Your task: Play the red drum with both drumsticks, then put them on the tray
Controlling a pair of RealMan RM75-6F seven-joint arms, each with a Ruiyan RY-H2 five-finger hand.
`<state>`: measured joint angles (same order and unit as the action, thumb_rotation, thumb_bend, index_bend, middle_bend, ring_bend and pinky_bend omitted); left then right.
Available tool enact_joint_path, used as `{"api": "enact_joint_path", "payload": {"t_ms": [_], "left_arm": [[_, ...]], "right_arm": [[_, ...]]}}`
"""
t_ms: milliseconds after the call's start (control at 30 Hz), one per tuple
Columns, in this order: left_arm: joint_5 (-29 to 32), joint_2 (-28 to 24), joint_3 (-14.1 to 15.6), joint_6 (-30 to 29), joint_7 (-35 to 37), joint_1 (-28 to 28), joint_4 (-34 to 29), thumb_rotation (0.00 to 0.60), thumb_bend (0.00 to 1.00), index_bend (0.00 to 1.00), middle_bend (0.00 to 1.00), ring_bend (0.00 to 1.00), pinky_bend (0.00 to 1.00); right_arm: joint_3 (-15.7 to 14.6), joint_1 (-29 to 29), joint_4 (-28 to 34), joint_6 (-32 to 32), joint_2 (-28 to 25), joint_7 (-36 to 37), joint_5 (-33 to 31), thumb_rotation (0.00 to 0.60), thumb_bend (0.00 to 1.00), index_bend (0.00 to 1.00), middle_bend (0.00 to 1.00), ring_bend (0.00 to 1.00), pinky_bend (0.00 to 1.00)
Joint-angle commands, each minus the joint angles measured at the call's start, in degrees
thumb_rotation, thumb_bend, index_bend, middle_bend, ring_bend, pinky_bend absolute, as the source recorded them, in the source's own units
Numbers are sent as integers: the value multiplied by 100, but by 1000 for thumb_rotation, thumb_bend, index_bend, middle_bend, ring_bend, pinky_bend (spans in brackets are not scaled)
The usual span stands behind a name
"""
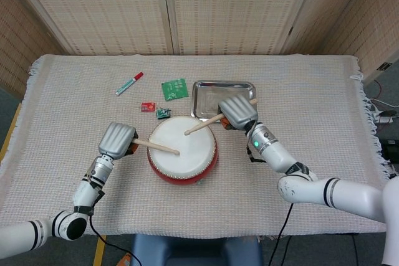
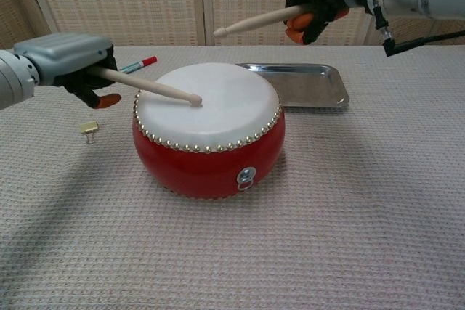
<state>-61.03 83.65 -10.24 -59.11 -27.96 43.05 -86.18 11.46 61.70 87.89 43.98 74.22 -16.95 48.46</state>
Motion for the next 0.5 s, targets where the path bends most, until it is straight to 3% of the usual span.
{"api": "enact_joint_path", "payload": {"t_ms": [33, 400, 500], "left_arm": [[168, 106, 22, 50, -172, 85, 96, 600, 416, 1000, 1000, 1000, 1000], [-380, -792, -356, -942, 536, -383, -818, 600, 415, 1000, 1000, 1000, 1000], [-498, -950, -366, -1070, 709, -498, -922, 600, 416, 1000, 1000, 1000, 1000]], "right_arm": [[53, -72, 87, -9, -123, 98, 85, 600, 556, 1000, 1000, 1000, 1000], [-624, 203, -1150, -682, 830, -577, -383, 600, 556, 1000, 1000, 1000, 1000], [-579, 199, -1286, -626, 953, -548, -481, 600, 556, 1000, 1000, 1000, 1000]]}}
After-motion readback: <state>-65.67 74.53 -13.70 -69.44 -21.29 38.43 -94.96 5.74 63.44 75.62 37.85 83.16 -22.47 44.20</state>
